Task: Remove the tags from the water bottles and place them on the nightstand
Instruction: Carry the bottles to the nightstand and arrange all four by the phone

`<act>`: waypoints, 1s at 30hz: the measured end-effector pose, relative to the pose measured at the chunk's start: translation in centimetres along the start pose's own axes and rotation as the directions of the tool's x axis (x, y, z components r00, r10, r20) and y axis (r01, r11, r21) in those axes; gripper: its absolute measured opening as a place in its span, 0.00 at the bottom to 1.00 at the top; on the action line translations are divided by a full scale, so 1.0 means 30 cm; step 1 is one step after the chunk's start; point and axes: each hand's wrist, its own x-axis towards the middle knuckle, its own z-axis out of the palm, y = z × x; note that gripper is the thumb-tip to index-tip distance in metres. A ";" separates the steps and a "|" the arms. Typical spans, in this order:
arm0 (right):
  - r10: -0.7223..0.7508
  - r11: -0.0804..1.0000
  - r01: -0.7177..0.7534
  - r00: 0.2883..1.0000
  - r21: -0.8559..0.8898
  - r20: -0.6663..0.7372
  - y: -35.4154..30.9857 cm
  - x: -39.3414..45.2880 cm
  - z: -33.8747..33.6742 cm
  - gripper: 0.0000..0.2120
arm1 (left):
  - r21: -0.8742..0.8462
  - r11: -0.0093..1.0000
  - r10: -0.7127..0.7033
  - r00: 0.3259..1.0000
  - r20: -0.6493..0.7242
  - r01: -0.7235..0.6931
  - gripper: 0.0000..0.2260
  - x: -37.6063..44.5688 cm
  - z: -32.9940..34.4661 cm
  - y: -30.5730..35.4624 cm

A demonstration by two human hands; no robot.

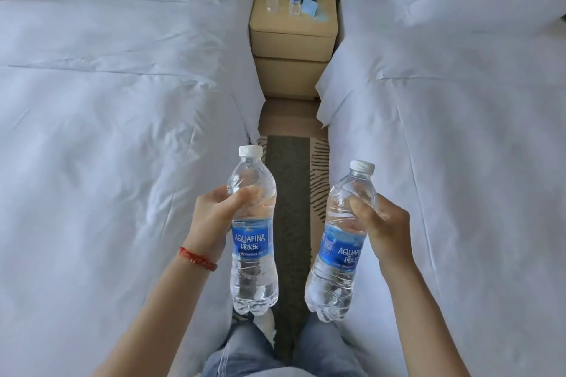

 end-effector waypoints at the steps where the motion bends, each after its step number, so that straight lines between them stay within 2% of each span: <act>1: -0.007 1.000 0.006 1.000 -0.005 -0.005 -0.013 0.054 0.015 0.08 | 0.006 1.000 -0.001 1.000 0.002 0.001 0.06 0.059 0.001 0.016; 3: -0.016 1.000 0.016 1.000 -0.014 -0.021 -0.046 0.165 0.041 0.08 | 0.016 1.000 0.008 1.000 0.009 -0.008 0.05 0.172 0.013 0.043; 8: -0.039 0.999 0.039 0.999 0.027 -0.019 -0.101 0.486 0.098 0.07 | 0.038 0.999 0.032 0.999 0.028 -0.033 0.08 0.477 0.079 0.105; 12: -0.070 0.996 0.069 0.998 0.056 0.005 -0.128 0.785 0.130 0.07 | 0.015 0.999 0.033 0.999 -0.012 -0.033 0.09 0.749 0.159 0.154; 15: -0.081 0.994 0.078 0.996 0.074 0.036 -0.171 1.017 0.133 0.06 | 0.012 1.000 0.025 1.000 -0.009 -0.025 0.13 0.954 0.227 0.214; 19: -0.095 0.993 0.091 0.995 0.081 0.044 -0.256 1.311 0.132 0.09 | -0.031 0.998 0.054 0.998 -0.029 -0.054 0.20 1.212 0.296 0.294; 24: -0.101 0.990 0.096 0.994 0.102 0.040 -0.330 1.622 0.171 0.16 | -0.087 0.995 0.050 0.996 -0.068 -0.056 0.16 1.510 0.356 0.362; 30: -0.077 0.988 0.070 0.996 0.134 0.042 -0.374 2.011 0.322 0.08 | -0.065 0.998 0.024 0.999 -0.027 -0.025 0.20 1.941 0.365 0.432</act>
